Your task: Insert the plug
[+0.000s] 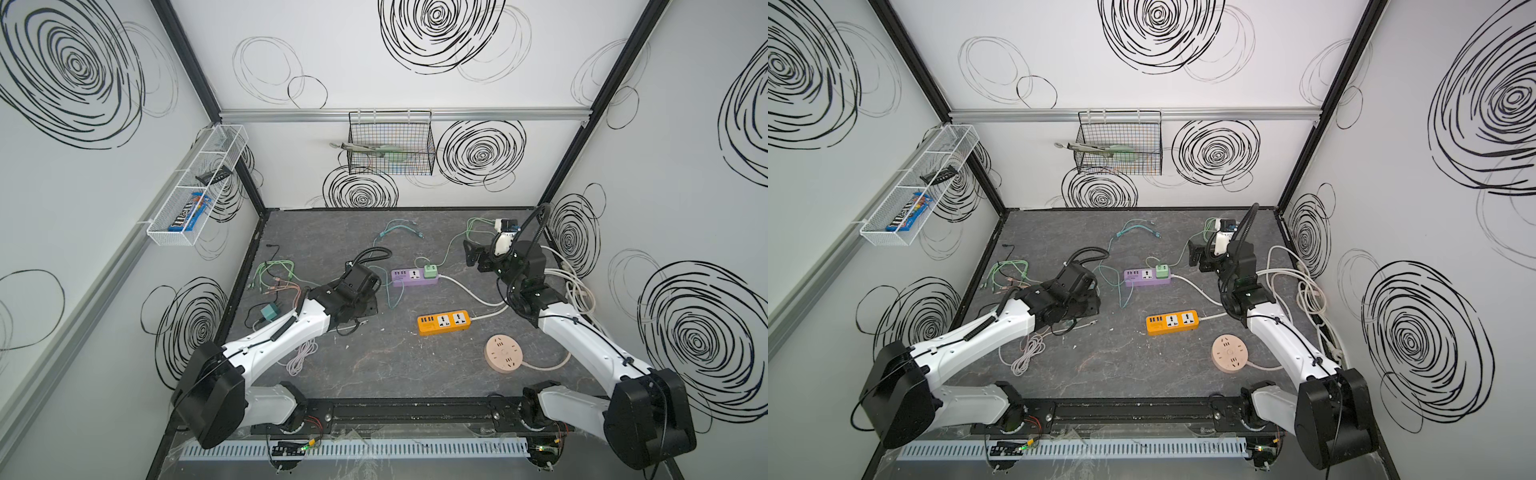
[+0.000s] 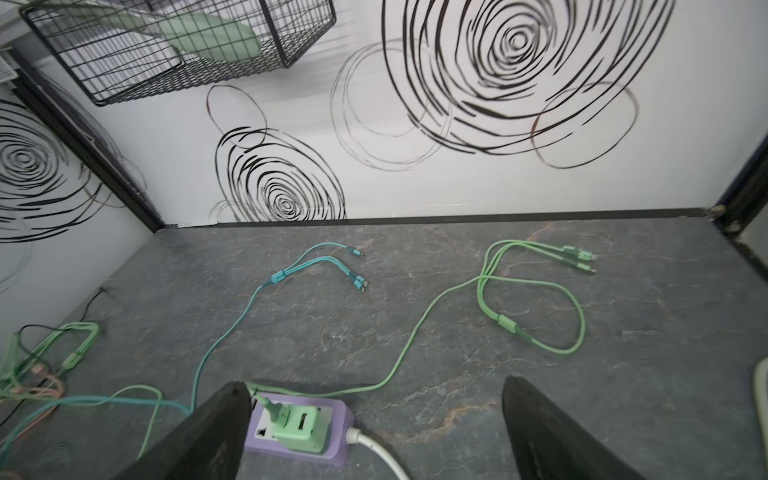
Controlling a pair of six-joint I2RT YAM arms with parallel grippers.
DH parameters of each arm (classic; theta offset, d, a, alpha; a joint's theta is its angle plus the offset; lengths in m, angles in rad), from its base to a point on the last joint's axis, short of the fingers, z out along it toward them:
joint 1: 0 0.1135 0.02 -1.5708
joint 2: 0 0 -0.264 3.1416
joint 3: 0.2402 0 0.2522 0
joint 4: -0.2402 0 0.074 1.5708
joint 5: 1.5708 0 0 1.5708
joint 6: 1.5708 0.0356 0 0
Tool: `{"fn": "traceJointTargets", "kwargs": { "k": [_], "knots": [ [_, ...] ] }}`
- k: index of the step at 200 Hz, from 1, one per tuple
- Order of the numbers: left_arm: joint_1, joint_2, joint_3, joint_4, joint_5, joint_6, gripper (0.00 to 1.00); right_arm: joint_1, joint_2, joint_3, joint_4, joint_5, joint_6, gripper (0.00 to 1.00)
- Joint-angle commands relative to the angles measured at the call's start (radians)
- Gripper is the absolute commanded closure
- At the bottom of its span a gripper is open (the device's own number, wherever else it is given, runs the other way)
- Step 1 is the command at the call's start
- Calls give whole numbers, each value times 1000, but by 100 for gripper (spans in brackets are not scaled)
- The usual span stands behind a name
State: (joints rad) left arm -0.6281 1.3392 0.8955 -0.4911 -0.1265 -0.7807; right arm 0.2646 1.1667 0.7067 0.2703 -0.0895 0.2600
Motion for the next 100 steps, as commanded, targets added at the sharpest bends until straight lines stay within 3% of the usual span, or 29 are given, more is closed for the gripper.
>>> {"fn": "traceJointTargets", "kwargs": {
  "k": [1,48,84,100],
  "knots": [
    [11,69,31,122,71,14,76,14,-25,-29,5,-105,61,0],
    [-51,224,54,16,65,44,71,23,-24,-24,-47,-85,38,1],
    [-84,273,83,-2,92,63,52,62,4,-5,-88,-88,-13,1],
    [-102,296,102,-11,105,73,49,91,17,-1,-96,-54,-27,1]
  ]
}}
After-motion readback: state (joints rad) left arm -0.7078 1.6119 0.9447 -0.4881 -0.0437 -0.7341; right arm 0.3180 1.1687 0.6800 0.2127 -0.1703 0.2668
